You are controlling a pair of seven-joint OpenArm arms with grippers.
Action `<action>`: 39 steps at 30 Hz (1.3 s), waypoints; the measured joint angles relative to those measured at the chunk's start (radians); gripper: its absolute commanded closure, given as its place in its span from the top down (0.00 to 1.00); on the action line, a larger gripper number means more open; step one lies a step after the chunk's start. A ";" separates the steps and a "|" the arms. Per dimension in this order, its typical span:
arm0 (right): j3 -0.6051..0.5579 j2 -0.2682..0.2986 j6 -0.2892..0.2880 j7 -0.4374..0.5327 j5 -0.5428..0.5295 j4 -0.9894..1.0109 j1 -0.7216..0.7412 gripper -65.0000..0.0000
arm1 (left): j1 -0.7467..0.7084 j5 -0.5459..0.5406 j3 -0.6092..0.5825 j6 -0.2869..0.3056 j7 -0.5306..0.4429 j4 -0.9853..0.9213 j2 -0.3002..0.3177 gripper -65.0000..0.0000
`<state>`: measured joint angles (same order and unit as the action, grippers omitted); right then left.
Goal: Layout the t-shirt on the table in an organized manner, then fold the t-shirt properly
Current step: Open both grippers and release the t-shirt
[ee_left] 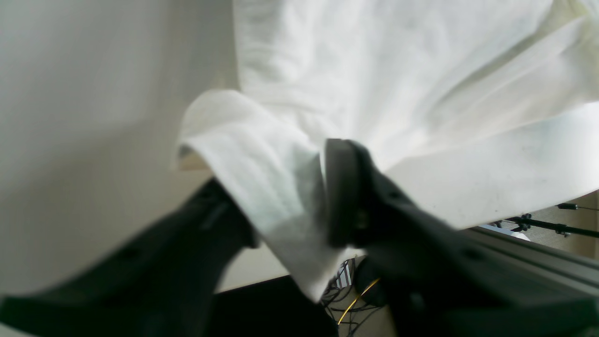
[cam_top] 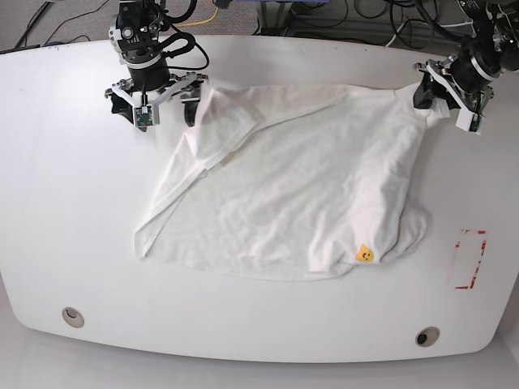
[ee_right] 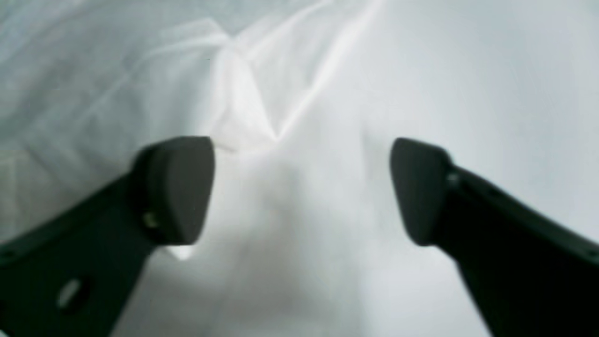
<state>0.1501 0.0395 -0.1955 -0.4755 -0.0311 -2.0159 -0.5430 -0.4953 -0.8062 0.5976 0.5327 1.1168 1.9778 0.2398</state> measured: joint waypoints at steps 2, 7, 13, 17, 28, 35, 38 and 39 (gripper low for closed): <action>0.000 0.000 -0.007 0.000 0.000 0.000 0.000 1.00 | 0.000 0.001 0.000 0.000 0.006 0.000 0.006 0.45; 0.000 -0.001 -0.006 0.001 0.000 0.000 0.003 1.00 | -0.001 0.005 0.002 -0.001 0.012 0.000 0.026 0.47; 0.000 0.002 -0.006 0.000 0.000 0.000 0.018 1.00 | -0.007 0.004 -0.001 0.002 0.011 0.000 0.033 0.53; 0.000 0.002 -0.006 0.001 0.000 0.000 0.028 1.00 | -0.043 -0.003 -0.002 0.003 0.037 0.000 0.033 0.55; 0.000 0.002 -0.007 0.000 -0.001 0.001 0.034 1.00 | -0.127 0.004 -0.002 0.006 0.062 0.000 0.032 0.55; 0.002 0.002 -0.006 -0.002 -0.002 0.002 0.136 1.00 | -0.053 0.003 0.000 0.006 0.064 -0.002 0.042 0.54; 0.002 0.002 -0.006 0.000 -0.003 0.002 0.188 1.00 | -0.024 -0.013 0.011 0.007 0.060 -0.001 0.073 0.54; 0.002 0.002 -0.007 0.000 -0.003 0.003 0.206 1.00 | -0.011 -0.016 0.025 0.007 0.061 -0.001 0.078 0.54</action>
<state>0.1520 0.0410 -0.2024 -0.4759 -0.0341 -2.0125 -0.3370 -0.5060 -0.8223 0.6228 0.5400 1.1782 1.9766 0.3176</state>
